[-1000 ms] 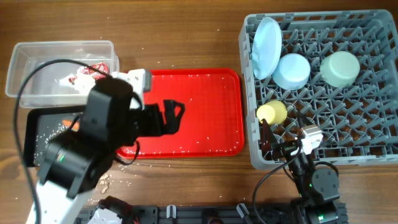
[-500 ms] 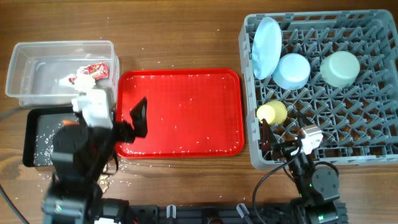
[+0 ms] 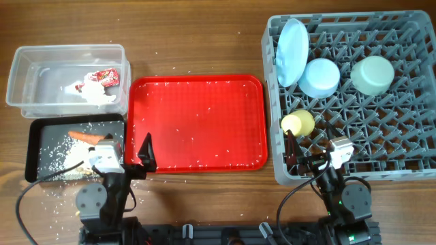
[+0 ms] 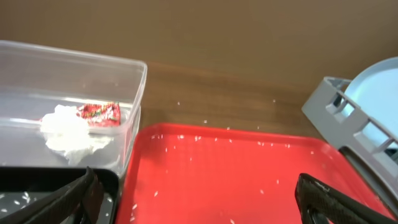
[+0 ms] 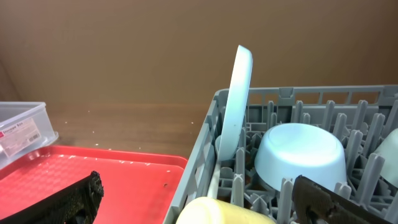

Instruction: Sort waste into correct bins and load items into the dishwasher rack

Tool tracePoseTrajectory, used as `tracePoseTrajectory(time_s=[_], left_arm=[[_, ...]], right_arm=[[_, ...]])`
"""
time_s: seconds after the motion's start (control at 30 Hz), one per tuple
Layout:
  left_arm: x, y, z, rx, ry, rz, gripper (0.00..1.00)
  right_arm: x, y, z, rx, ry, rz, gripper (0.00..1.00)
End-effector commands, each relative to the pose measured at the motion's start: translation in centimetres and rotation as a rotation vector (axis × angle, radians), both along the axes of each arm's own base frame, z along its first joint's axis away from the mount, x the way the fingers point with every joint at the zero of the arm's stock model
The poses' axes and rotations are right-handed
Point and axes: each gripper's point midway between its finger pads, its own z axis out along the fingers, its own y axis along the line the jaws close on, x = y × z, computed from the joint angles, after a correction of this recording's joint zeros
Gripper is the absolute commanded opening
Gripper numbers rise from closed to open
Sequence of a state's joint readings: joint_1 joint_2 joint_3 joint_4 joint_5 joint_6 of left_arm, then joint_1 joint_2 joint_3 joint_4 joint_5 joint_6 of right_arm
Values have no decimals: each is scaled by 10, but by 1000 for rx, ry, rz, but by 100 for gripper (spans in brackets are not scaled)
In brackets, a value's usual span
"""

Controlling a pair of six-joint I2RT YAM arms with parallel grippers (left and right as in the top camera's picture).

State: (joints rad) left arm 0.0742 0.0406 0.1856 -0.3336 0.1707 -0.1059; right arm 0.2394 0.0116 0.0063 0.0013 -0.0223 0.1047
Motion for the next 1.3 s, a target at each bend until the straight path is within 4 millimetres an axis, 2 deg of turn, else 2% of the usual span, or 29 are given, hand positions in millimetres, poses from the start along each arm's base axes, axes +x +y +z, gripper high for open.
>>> tracePoseTrajectory(time_s=[0.0,0.27,1.27], left_arm=[[7,-1,-16,15,-38,-15,100],[14,-1,-12,23,-123,-15,100],[14,-1,-12,23,-121,-15,100]], right_arm=[[-1,1,2,12,-7,6,100],[-1,1,2,12,-7,6,100],[-1,1,2,12,-7,6,100]])
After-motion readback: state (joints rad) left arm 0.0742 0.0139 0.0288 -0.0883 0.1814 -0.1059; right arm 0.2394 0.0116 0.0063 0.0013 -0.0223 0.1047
